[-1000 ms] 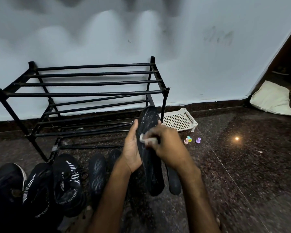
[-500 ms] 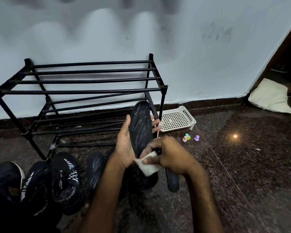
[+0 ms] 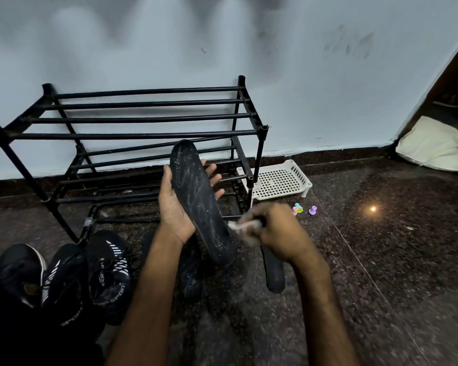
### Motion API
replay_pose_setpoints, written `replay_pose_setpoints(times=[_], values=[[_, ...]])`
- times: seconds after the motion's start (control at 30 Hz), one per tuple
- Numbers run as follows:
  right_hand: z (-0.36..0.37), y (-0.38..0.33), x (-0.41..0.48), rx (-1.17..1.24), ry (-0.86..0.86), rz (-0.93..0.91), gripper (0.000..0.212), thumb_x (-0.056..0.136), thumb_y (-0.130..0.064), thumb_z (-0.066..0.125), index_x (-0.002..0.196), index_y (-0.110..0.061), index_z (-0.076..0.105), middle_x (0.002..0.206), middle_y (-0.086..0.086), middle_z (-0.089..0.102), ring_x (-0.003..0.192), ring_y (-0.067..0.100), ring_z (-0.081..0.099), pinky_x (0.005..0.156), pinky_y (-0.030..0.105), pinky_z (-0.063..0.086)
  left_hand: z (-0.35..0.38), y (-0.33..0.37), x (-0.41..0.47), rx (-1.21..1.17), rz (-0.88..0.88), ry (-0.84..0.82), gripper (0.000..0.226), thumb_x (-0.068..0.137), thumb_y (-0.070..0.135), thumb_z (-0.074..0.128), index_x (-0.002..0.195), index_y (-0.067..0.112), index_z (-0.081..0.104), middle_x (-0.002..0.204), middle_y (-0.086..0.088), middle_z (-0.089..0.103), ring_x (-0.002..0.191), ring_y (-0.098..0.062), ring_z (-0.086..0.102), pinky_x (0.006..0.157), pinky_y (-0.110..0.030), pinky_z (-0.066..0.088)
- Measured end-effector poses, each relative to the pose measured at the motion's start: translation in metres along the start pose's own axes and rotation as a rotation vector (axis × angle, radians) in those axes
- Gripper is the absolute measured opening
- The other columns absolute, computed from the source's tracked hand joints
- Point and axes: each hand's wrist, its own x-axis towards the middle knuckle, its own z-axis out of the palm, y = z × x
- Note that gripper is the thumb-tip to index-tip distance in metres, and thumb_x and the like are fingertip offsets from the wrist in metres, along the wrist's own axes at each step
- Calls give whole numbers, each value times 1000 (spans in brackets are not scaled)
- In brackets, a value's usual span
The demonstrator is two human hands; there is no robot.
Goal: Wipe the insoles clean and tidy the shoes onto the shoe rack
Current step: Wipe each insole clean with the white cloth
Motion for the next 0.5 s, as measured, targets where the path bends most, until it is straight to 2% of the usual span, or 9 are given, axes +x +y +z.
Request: replay_pose_setpoints(times=[0.07, 0.1, 0.13, 0.17, 0.27, 0.33, 0.4, 0.5], values=[[2, -11, 5, 63, 239, -95, 13, 82, -10, 76, 92, -19, 75, 90, -13, 68, 80, -8, 61, 69, 1, 43, 3, -5, -2, 10, -21, 10, 82, 94, 67, 31, 146, 5, 43, 136, -17, 57, 121, -30, 56, 106, -53, 40], [8, -15, 5, 71, 255, -117, 14, 83, -11, 75, 95, -19, 75, 94, -13, 67, 85, -7, 61, 73, 1, 43, 5, -8, -3, 15, -31, 12, 82, 94, 68, 30, 146, 6, 42, 136, -17, 57, 120, -30, 57, 106, -53, 39], [16, -17, 4, 52, 189, -123, 14, 84, -11, 74, 96, -18, 75, 97, -11, 67, 87, -4, 61, 77, 2, 44, 8, -11, -4, 23, -39, 13, 82, 94, 68, 31, 146, 6, 42, 136, -17, 57, 120, -30, 57, 106, -53, 39], [24, -13, 2, 9, 52, -110, 13, 85, -11, 73, 96, -17, 76, 98, -8, 69, 87, -1, 62, 77, 4, 45, 11, -13, -5, 31, -44, 15, 81, 95, 67, 31, 146, 6, 42, 136, -17, 57, 120, -30, 57, 105, -53, 41], [37, 6, -6, -110, -451, 0, 11, 80, -7, 78, 90, -12, 79, 87, 0, 75, 70, -1, 62, 67, 12, 50, 12, -13, -4, 31, -42, -6, 79, 96, 65, 31, 145, 4, 44, 133, -19, 58, 117, -31, 59, 100, -52, 44], [25, 15, -8, -127, -526, 71, 13, 77, -7, 80, 87, -15, 79, 78, -5, 73, 64, -5, 59, 62, 15, 50, 9, -10, -4, 22, -35, -29, 79, 96, 64, 31, 145, 4, 43, 133, -19, 58, 116, -31, 59, 98, -51, 47], [4, 16, -6, -44, -391, 102, 13, 78, -6, 80, 84, -17, 78, 75, -10, 71, 63, -6, 61, 62, 17, 50, 6, -9, -4, 17, -40, -51, 78, 96, 64, 31, 145, 4, 43, 133, -19, 58, 115, -31, 59, 97, -51, 48], [-18, 1, -1, 131, 113, 46, 15, 81, -5, 76, 85, -20, 76, 81, -8, 73, 72, 2, 68, 66, 22, 57, 4, -18, -6, 0, -79, -92, 76, 96, 63, 31, 145, 7, 45, 136, -20, 56, 116, -32, 58, 99, -52, 46]])
